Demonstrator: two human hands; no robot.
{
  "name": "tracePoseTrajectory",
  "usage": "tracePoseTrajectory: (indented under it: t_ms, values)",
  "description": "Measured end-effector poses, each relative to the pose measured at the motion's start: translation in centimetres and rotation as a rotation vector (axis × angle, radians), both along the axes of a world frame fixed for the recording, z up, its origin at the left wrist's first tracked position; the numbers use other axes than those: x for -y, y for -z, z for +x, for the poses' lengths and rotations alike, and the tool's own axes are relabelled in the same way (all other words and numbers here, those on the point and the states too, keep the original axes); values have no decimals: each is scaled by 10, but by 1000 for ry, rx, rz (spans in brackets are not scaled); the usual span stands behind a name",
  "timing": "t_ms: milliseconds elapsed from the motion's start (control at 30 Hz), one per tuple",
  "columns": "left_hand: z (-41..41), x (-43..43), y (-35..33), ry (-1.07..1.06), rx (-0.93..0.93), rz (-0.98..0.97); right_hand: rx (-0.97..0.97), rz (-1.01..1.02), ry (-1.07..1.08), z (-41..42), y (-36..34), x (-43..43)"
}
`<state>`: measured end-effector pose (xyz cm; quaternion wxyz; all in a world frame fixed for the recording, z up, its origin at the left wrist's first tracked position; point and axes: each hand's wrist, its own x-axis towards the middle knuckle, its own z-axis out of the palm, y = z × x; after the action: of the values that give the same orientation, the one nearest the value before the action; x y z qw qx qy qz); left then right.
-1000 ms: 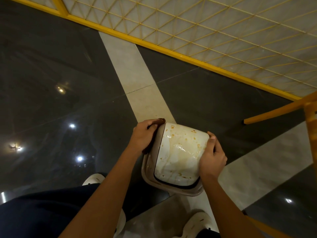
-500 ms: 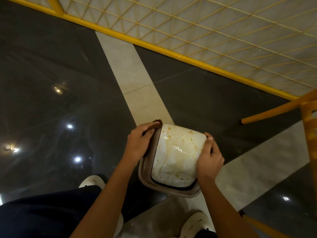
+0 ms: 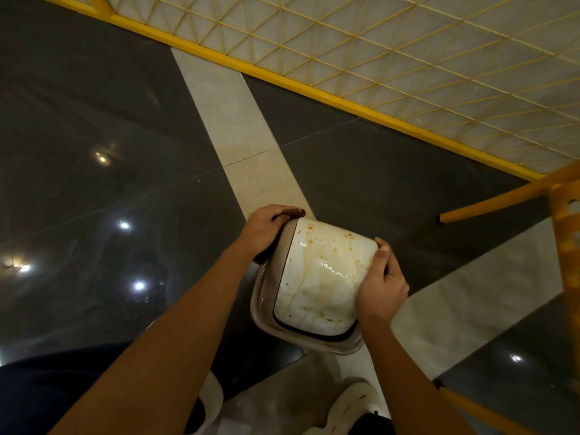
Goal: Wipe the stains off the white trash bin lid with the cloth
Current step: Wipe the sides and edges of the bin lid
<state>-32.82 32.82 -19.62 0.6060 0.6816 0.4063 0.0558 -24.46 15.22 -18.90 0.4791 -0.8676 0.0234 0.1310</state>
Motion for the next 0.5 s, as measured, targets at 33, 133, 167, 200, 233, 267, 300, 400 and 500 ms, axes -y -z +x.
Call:
tracePoseTrajectory:
  t_ms: [33,133,167,200,233,267,300,400,500]
  values:
    - [-1,2,0,-16,7,16,1,-1,2,0,0,0]
    - [-14,19,3,-176,44,-10,2,-1,7,0,0,0]
    - [-21,27,2,-260,77,-58,7,-4,6,0,0,0]
    - [-28,35,1,-336,115,-100,11,-9,2,-1,0,1]
    - [-34,44,-1,-389,152,-125,14,-12,-3,-1,0,1]
    - [-38,50,-5,-416,186,-134,18,-16,-8,0,1,1]
    - [-40,55,-7,-425,213,-125,23,-21,-14,-1,1,1]
    - [-36,51,-9,-387,212,-30,50,-36,-27,-1,2,1]
    - [-21,34,-10,-328,119,-27,55,-36,-24,-1,3,0]
